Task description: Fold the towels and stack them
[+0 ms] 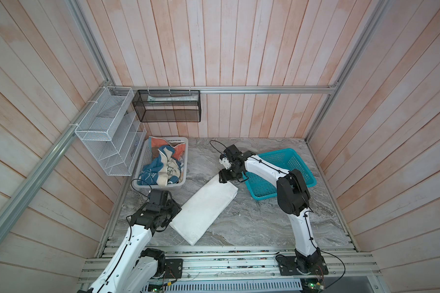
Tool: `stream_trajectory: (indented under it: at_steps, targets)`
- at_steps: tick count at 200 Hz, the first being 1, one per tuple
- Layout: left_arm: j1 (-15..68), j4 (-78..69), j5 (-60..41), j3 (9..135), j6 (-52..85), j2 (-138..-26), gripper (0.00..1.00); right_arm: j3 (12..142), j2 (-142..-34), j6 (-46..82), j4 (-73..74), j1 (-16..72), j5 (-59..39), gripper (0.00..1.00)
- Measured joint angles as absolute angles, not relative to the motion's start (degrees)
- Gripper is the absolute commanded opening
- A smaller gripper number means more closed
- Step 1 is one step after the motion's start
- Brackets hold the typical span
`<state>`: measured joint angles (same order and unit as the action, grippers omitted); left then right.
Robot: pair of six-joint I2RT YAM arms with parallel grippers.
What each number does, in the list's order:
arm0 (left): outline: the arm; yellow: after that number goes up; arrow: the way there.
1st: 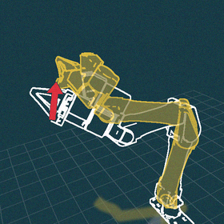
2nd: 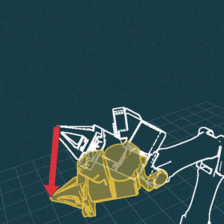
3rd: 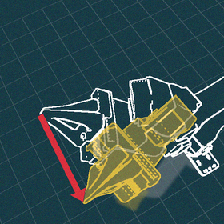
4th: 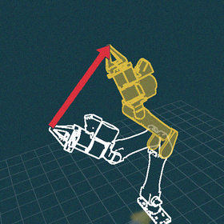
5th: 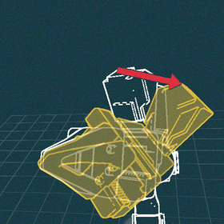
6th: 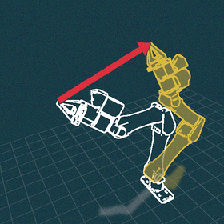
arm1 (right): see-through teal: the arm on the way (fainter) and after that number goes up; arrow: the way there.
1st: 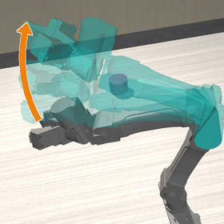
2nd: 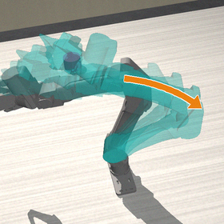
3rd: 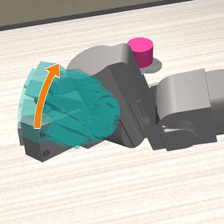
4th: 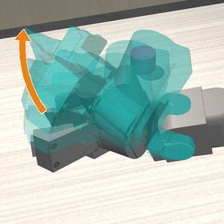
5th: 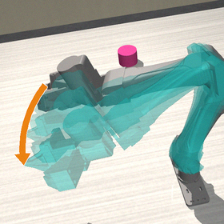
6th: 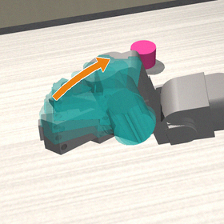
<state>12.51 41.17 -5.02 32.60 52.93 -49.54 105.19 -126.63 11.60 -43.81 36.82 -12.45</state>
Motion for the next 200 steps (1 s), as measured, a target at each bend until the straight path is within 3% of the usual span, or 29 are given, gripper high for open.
stream_trajectory:
  at_steps: [60,74,86,93,107,156,200]
  targets:
    - [18.83,33.95,-7.42,30.17,53.54,-55.94,0.62,99.18,-126.69,13.17,-45.08,38.26,-14.68,0.68]
    - [18.98,33.08,-7.46,30.17,53.54,-56.29,0.62,99.13,-126.72,13.78,-45.06,39.09,-14.92,0.54]
    - [18.98,32.77,-7.44,30.2,53.52,-56.25,0.62,99.13,-126.87,14.04,-45.08,39.97,-14.96,0.34]
    - [18.98,32.73,-7.33,30.2,53.49,-56.16,0.62,99.13,-127.09,14.85,-45.06,40.58,-14.92,0.17]
    - [18.98,32.8,-7.05,30.2,53.34,-55.72,0.62,99.13,-127.44,15.49,-45.01,41.74,-14.85,0.0]
    - [18.98,33.85,-6.11,30.2,53.12,-51.86,0.62,102.76,-126.93,16.73,-47.09,44.73,-12.38,0.0]
    - [18.98,34.13,-4.54,30.2,52.64,-49.91,0.62,113.49,-121.58,16.4,-55.29,44.91,-8.47,0.0]
